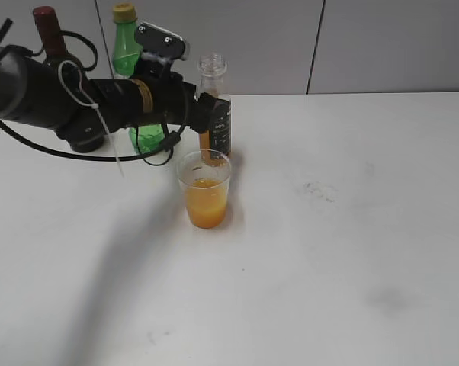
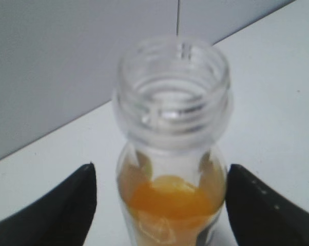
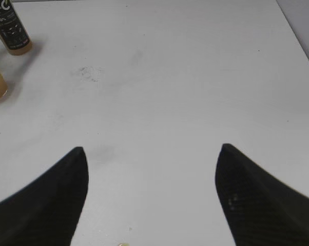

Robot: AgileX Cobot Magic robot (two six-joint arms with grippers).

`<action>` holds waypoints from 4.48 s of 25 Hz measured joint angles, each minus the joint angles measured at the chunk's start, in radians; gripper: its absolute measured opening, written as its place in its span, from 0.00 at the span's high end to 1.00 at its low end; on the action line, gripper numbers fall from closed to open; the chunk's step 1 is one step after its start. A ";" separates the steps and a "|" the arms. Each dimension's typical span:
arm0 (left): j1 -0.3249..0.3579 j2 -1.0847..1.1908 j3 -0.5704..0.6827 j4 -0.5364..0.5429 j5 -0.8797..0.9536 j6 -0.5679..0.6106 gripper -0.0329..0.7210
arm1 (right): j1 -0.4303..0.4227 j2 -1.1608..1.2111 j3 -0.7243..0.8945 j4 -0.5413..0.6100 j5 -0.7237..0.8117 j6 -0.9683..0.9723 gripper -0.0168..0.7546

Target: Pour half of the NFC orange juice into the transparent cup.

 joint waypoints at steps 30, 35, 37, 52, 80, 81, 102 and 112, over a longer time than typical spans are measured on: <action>0.040 -0.776 0.000 -0.002 0.521 0.000 0.17 | 0.000 0.000 0.000 0.000 0.000 0.000 0.21; 0.065 -0.889 -0.019 -0.014 0.893 0.020 0.17 | 0.000 0.000 0.000 0.000 0.000 0.000 0.21; 0.067 -0.926 -0.028 -0.067 0.986 0.081 0.17 | 0.000 0.000 0.000 0.000 0.000 0.000 0.21; 0.116 -1.183 -0.040 -0.370 1.413 0.400 0.17 | 0.000 0.000 0.000 0.000 0.000 0.000 0.21; 0.444 -1.963 0.532 -0.748 1.544 0.538 0.17 | 0.000 0.000 0.000 0.000 0.000 0.000 0.21; 0.448 -1.981 0.554 -0.751 1.543 0.538 0.17 | 0.000 0.000 0.000 0.000 0.000 0.000 0.21; 0.439 -2.076 0.777 -0.651 1.487 0.508 0.21 | 0.000 0.000 0.000 0.000 0.000 0.000 0.21; 0.346 -2.076 0.777 -0.633 1.485 0.481 0.22 | 0.000 0.000 0.000 0.000 0.000 0.000 0.21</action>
